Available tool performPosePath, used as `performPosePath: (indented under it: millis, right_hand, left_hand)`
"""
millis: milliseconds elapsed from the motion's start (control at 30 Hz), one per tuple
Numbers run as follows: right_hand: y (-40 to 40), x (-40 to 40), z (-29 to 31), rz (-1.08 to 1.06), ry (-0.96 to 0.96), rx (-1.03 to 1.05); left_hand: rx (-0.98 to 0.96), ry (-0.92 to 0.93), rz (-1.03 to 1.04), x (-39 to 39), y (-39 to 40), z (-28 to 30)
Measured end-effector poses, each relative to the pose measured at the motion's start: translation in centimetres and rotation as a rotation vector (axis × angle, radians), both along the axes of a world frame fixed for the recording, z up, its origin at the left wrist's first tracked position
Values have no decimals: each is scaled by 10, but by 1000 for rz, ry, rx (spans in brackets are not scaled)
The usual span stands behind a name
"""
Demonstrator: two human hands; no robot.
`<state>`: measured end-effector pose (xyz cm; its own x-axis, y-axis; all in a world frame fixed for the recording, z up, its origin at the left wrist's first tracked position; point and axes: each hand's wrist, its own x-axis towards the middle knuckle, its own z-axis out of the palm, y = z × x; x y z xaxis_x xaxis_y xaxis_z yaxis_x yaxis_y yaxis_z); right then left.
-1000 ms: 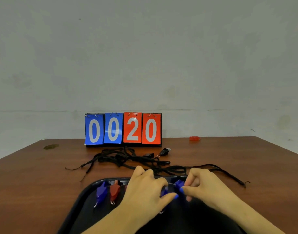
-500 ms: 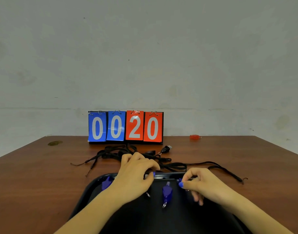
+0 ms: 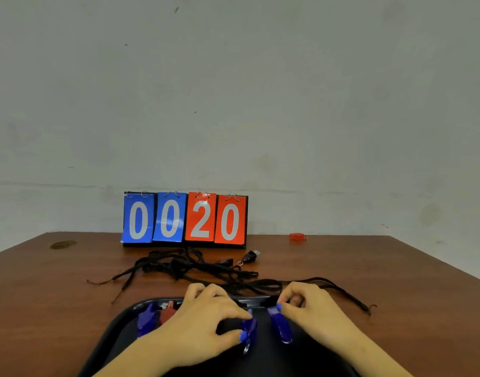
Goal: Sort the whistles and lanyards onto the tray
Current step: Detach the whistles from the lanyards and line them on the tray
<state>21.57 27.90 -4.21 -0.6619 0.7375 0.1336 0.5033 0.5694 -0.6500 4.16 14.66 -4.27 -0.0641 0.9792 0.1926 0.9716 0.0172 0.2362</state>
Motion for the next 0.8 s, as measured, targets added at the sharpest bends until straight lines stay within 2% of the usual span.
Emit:
performPosePath:
  millis: [300,567,800]
  right_hand:
    - [-4,-2,3,58,-86,-79]
    - [-2,-2,0,43,-77,-45]
    - [-3,-5,1,76,-28,-101]
  left_hand:
    - [33,157,42,0,4,0]
    - [141,88,139,-19,2,3]
    - [86,92,54,-6,1,5]
